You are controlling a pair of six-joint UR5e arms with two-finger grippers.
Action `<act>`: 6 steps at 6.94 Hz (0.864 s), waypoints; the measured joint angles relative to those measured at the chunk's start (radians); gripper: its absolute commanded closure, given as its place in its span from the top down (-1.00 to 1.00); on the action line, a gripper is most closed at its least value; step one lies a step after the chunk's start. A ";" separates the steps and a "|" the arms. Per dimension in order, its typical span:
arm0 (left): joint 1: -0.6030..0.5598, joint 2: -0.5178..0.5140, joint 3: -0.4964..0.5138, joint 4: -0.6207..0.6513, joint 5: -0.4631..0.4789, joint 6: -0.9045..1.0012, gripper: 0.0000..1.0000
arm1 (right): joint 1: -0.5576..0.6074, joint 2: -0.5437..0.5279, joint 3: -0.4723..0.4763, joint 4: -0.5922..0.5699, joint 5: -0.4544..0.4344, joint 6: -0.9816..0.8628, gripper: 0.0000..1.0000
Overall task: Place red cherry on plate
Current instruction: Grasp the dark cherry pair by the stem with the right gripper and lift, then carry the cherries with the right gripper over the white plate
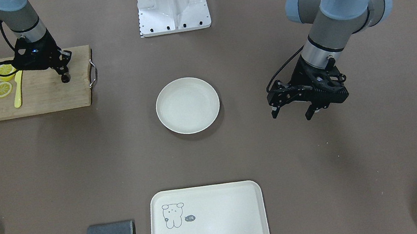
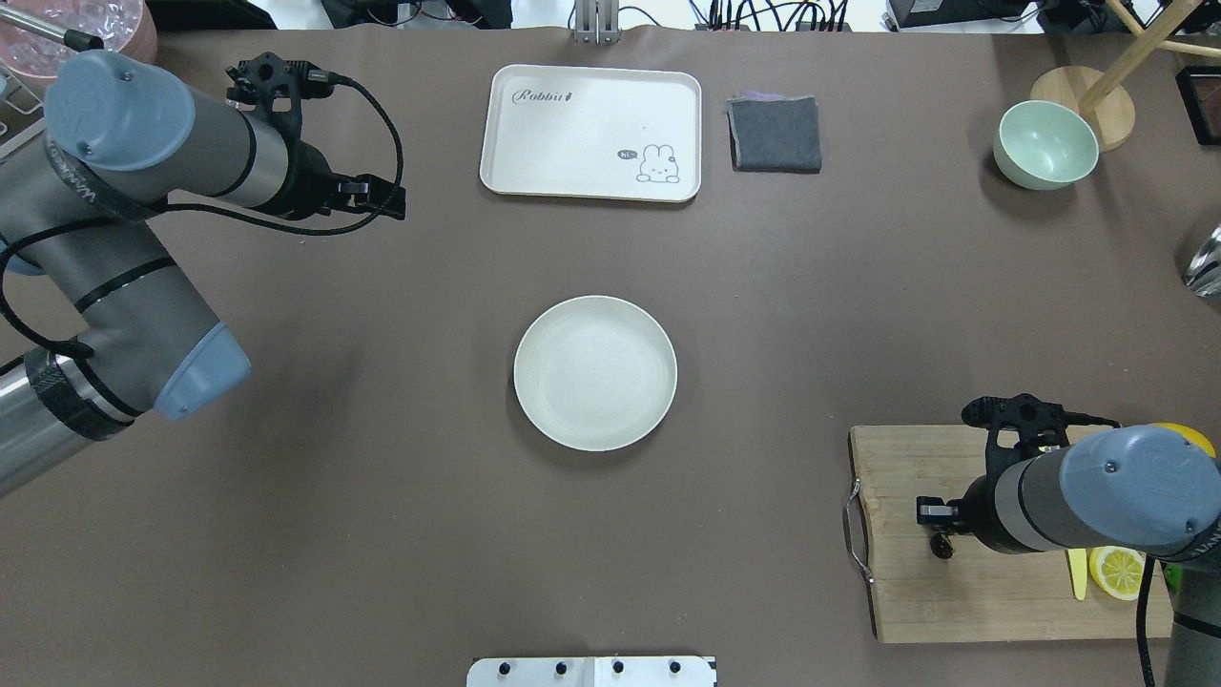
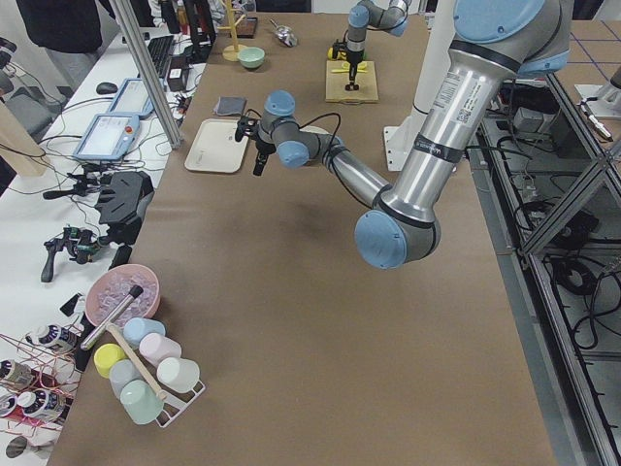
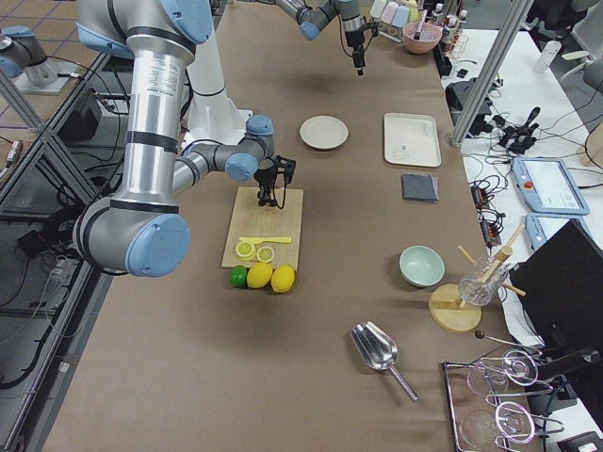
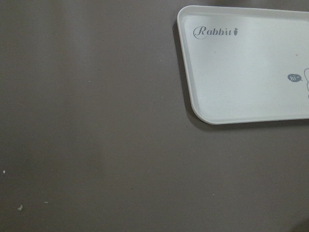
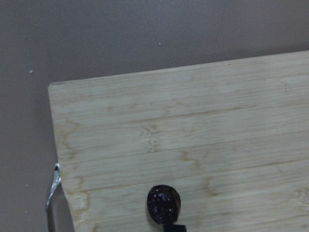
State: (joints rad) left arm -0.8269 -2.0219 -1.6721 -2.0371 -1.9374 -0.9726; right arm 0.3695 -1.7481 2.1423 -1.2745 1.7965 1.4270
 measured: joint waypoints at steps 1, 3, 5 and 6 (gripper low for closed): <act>0.000 0.000 0.000 0.000 0.000 0.000 0.96 | 0.008 -0.001 0.015 -0.003 0.000 0.003 -1.00; 0.000 0.000 -0.001 -0.002 0.000 -0.001 0.96 | 0.057 -0.001 0.076 -0.012 0.020 0.001 -1.00; -0.001 0.006 0.002 -0.015 0.000 0.003 0.96 | 0.095 0.098 0.077 -0.054 0.040 -0.006 -1.00; -0.011 0.022 0.004 -0.019 -0.001 0.022 0.96 | 0.106 0.228 0.040 -0.127 0.039 -0.008 -1.00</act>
State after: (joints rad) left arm -0.8375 -1.9997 -1.6679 -2.0558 -1.9380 -0.9508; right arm 0.4750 -1.5198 2.1824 -1.4017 1.8355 1.4188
